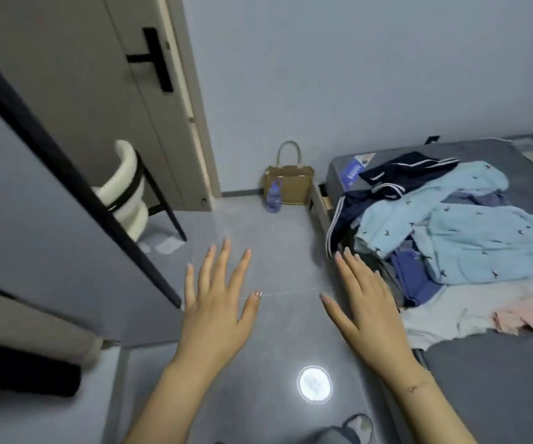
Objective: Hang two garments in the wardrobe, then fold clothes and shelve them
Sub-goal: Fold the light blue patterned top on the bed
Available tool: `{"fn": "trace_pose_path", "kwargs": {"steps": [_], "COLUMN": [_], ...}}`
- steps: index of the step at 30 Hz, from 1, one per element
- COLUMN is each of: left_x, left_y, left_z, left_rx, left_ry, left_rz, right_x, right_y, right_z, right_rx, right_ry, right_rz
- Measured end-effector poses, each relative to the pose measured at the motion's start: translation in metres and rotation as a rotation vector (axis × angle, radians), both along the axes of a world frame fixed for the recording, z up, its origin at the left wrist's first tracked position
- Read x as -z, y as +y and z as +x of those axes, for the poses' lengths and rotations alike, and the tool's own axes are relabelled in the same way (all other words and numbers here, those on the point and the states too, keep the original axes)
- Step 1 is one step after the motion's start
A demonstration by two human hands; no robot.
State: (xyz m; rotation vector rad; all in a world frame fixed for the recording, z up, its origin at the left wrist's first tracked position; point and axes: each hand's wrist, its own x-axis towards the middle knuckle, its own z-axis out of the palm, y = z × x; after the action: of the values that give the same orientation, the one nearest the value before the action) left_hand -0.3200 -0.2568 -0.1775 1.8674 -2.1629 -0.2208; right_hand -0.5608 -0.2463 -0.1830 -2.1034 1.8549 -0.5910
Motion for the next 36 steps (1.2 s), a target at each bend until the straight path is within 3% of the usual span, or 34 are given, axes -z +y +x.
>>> {"fn": "trace_pose_path", "kwargs": {"steps": [10, 20, 29, 36], "left_x": [0.028, 0.057, 0.143, 0.276], "left_y": [-0.081, -0.137, -0.272, -0.398], "left_z": [-0.300, -0.489, -0.657, -0.795], "left_rx": [0.393, 0.761, 0.944, 1.009], "left_ry": [0.043, 0.039, 0.069, -0.092], "left_rz": [0.052, 0.156, 0.293, 0.423], "right_x": [0.031, 0.054, 0.118, 0.205], "right_y": [0.035, 0.039, -0.068, -0.179], "right_z": [-0.274, -0.420, -0.526, -0.605], "right_rx": [0.386, 0.677, 0.874, 1.067], "right_ry": [0.003, -0.006, -0.118, -0.292], "right_rz": [0.093, 0.127, 0.231, 0.250]}}
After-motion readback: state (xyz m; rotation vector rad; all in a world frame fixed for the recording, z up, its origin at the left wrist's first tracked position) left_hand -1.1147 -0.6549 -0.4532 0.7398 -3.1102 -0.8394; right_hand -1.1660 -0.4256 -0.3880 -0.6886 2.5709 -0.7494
